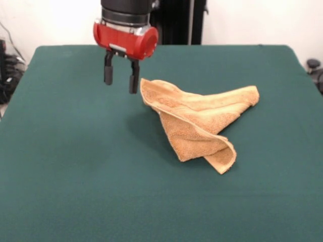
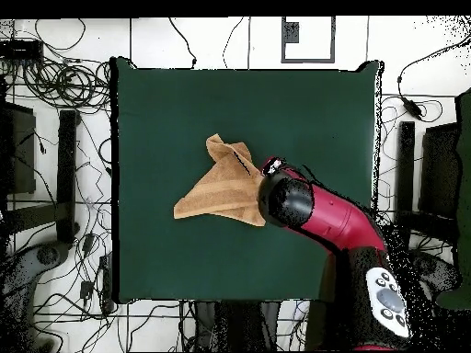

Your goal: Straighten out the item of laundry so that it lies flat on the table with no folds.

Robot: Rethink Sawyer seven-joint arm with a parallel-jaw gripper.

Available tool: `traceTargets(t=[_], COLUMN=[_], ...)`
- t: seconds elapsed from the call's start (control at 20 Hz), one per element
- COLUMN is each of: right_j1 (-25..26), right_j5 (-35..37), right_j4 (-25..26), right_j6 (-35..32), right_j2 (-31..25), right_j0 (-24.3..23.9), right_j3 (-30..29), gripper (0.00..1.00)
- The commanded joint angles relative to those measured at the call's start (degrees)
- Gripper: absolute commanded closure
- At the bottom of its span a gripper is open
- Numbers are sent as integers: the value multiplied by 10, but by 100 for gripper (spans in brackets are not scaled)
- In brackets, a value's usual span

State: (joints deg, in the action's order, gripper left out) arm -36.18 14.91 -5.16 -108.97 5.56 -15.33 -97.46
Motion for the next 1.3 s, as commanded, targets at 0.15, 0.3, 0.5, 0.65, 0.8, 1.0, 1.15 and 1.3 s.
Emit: traceTargets(t=[0.15,0.3,0.5,0.65,0.8,1.0,1.15,1.3], right_j1=[23,16,10,6,3,8,14,17], right_j5=[-23,0,17,21,27,22,9,6], right_j4=[-44,-56,-71,-80,-91,-102,-101,-97], right_j6=[-135,-138,-145,-144,-144,-148,-132,-123], right_j2=[-67,-53,-39,-34,-29,-19,-31,-31], right_j0=[37,53,72,79,87,102,89,84], right_j3=[-67,-63,-61,-63,-65,-68,-73,-72], gripper=[0,0,0,0,0,0,0,0])
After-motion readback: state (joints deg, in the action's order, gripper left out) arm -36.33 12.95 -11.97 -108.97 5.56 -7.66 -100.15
